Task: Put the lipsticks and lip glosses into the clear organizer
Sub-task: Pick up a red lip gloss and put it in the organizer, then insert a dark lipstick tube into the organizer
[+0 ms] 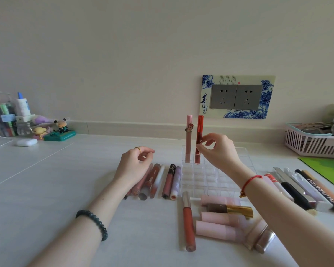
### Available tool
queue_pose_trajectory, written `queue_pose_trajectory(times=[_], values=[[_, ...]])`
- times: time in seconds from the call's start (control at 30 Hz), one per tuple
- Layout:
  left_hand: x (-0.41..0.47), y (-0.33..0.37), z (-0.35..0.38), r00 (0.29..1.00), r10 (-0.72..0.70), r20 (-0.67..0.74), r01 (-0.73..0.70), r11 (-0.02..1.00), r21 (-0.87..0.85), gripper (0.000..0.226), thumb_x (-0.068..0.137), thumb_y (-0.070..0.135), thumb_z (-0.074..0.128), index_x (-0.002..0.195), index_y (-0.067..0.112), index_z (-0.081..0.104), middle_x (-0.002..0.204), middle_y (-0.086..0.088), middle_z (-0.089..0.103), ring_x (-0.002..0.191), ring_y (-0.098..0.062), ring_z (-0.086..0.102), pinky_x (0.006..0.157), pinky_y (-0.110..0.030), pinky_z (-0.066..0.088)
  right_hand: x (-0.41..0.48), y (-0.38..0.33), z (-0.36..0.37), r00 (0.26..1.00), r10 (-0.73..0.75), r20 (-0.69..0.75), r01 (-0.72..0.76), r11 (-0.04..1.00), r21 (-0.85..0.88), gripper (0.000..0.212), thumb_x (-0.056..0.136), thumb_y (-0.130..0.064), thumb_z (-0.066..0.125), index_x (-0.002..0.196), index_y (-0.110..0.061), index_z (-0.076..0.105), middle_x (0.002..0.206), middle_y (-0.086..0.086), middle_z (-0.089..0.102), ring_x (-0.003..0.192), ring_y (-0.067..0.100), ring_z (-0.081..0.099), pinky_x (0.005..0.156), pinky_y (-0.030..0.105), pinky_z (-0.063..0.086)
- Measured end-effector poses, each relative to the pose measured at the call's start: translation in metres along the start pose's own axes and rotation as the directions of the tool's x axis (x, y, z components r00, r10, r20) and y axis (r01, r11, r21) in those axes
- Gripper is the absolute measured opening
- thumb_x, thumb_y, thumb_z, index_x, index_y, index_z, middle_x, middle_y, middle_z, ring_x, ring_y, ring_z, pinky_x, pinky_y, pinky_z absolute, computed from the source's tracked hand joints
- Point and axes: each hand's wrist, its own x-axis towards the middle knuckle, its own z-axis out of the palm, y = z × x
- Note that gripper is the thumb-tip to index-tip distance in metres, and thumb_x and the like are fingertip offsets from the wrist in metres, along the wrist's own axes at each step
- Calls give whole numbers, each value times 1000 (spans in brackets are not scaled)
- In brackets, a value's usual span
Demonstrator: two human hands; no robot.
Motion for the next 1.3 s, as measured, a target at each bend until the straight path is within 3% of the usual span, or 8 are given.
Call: queue_pose_trajectory(times=[0.23, 0.4, 0.47, 0.57, 0.8, 0.93, 1.13, 1.3], values=[[1, 8, -5, 996, 78, -41, -77, 997, 13, 16, 87, 24, 52, 92, 23, 68, 87, 3, 69, 73, -7, 57, 64, -16, 40, -4, -5, -22, 999, -25, -46, 25, 1000, -3, 28, 80, -30, 62, 104, -16, 61, 93, 0, 57, 88, 16, 51, 79, 31, 44], [7, 5, -19, 990, 61, -124, -67, 997, -45, 15, 88, 20, 52, 86, 23, 66, 77, 8, 65, 75, 1, 57, 59, 1, 36, -16, -2, -60, 994, -90, -68, 89, 996, -24, 24, 80, -26, 63, 102, -17, 62, 89, 0, 58, 77, 10, 47, 72, 25, 36], [9, 3, -24, 989, 37, -141, -41, 999, -27, 15, 88, 19, 52, 88, 19, 67, 79, 5, 66, 77, -6, 58, 64, -6, 38, -22, 4, -77, 993, -99, -66, 96, 994, -45, 22, 80, -26, 64, 100, -18, 63, 85, -1, 58, 71, 8, 46, 70, 25, 35], [10, -5, -27, 995, -29, -91, 38, 995, 97, 17, 86, 21, 54, 93, 14, 68, 88, 1, 66, 86, -17, 58, 76, -23, 37, -33, 17, -98, 995, -87, -56, 83, 994, -72, 20, 79, -25, 65, 99, -20, 64, 82, -1, 59, 69, 11, 47, 68, 27, 37], [3, -19, -22, 969, -212, 127, 159, 929, 335, 10, 78, 25, 63, 81, 16, 68, 91, -2, 69, 92, -19, 61, 79, -24, 42, -56, 51, -111, 999, -2, -35, -1, 996, -92, 16, 78, -20, 66, 95, -20, 66, 74, -8, 58, 67, 14, 52, 64, 28, 41], [1, -14, -24, 963, -220, 153, 153, 921, 359, 8, 78, 23, 64, 77, 17, 70, 94, -5, 71, 95, -21, 62, 80, -24, 42, -66, 60, -108, 1000, 20, 0, -20, 997, -74, 14, 78, -17, 66, 92, -22, 65, 72, -9, 58, 67, 17, 54, 66, 33, 47], [-2, -5, -25, 958, -239, 157, 169, 915, 365, 6, 77, 19, 64, 74, 15, 68, 89, -13, 71, 88, -25, 62, 86, -31, 48, -71, 63, -105, 1000, 10, 10, -10, 999, -32, 16, 77, -14, 66, 87, -26, 63, 71, -7, 60, 65, 17, 54, 61, 27, 42], [0, -7, -25, 959, -264, 106, 219, 923, 316, 21, 75, 17, 67, 94, 7, 68, 89, -7, 66, 91, -21, 60, 81, -23, 42, -73, 63, -105, 1000, 8, 22, -7, 998, -55, 15, 78, -15, 65, 90, -25, 63, 70, -9, 60, 63, 12, 54, 58, 25, 40]])
